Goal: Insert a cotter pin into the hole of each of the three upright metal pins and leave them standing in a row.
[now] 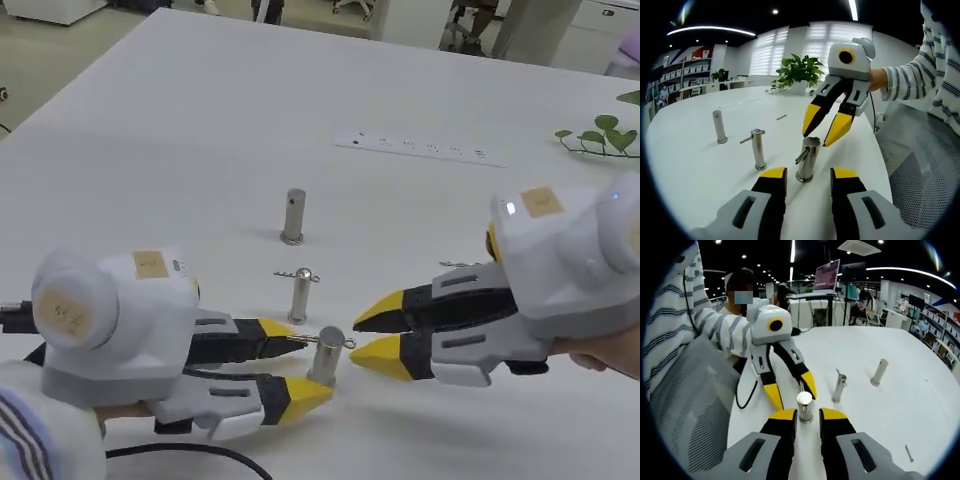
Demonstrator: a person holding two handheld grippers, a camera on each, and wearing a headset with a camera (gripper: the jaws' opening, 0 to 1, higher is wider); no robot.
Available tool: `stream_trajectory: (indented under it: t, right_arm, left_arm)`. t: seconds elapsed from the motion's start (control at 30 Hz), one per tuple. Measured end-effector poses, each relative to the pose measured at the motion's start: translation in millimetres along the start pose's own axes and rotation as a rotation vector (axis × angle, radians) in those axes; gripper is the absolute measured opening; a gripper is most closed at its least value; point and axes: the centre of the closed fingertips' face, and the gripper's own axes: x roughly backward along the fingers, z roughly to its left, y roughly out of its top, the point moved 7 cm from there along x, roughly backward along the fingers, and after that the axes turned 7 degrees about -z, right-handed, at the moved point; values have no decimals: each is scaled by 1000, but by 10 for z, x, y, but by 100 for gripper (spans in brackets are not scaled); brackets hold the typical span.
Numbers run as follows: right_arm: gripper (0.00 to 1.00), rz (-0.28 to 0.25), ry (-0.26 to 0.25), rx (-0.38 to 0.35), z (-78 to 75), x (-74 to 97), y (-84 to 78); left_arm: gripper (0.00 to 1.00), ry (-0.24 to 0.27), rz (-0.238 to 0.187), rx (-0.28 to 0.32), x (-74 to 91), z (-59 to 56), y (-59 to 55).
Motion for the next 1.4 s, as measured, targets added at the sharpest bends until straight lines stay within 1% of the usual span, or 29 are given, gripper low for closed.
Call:
stream_trajectory:
  t: [0.07,0.13,0.2,0.3,0.4,0.5,0.57,0.63,0.7,0.73,0.77,0.8,0.87,1.03,1.1,1.17,1.2,1.3,1.4]
  right_arm:
    - [21,-1,3,0,-1,-23,-2]
    - [22,-1,6,0,-7,-47,-4]
    - [23,-6,10,-5,-9,-72,-3]
    - [23,-8,21,-8,-2,-110,-3]
    - [23,-7,29,-8,8,-154,-8]
    - [23,-6,36,-10,15,-184,-14]
    - [23,-6,41,-11,19,-202,-18]
    - [23,-5,44,-12,20,-219,-20]
    - [23,-6,46,-12,22,-236,-21]
    - [23,-6,47,-12,22,-239,-21]
    - [23,-6,48,-12,22,-249,-21]
    - [23,-7,50,-12,24,-257,-21]
    - [22,-7,56,-11,30,-277,-23]
    - [21,-6,64,-4,40,-313,-29]
    - [20,-5,65,-3,40,-320,-31]
    - [19,-6,64,-2,33,-323,-32]
    - [19,-6,64,-4,30,-322,-33]
    - [16,-3,62,-4,13,-321,-35]
    - [16,-6,70,-10,6,-321,-38]
  left_arm:
    - [40,6,-10,5,37,-7,-8]
    - [50,15,-4,3,74,-17,-27]
    - [57,19,-1,11,113,-25,-45]
    - [67,31,-8,27,163,-28,-62]
    - [74,59,-22,44,213,-19,-69]
    - [76,96,-34,46,239,9,-66]
    - [78,121,-30,39,254,33,-69]
    - [83,134,-32,38,266,47,-66]
    - [89,135,-33,40,277,45,-60]
    - [90,135,-32,36,280,42,-59]
    - [91,143,-23,6,291,48,-56]
    - [93,147,-15,10,294,46,-61]
    - [96,138,-14,14,294,39,-64]
    - [99,141,-17,22,298,36,-63]
    - [99,146,-24,26,302,39,-56]
    - [99,145,-24,25,307,34,-50]
    - [99,151,-23,12,312,38,-44]
    - [99,152,-22,18,317,34,-37]
    - [99,159,-18,15,325,35,-31]
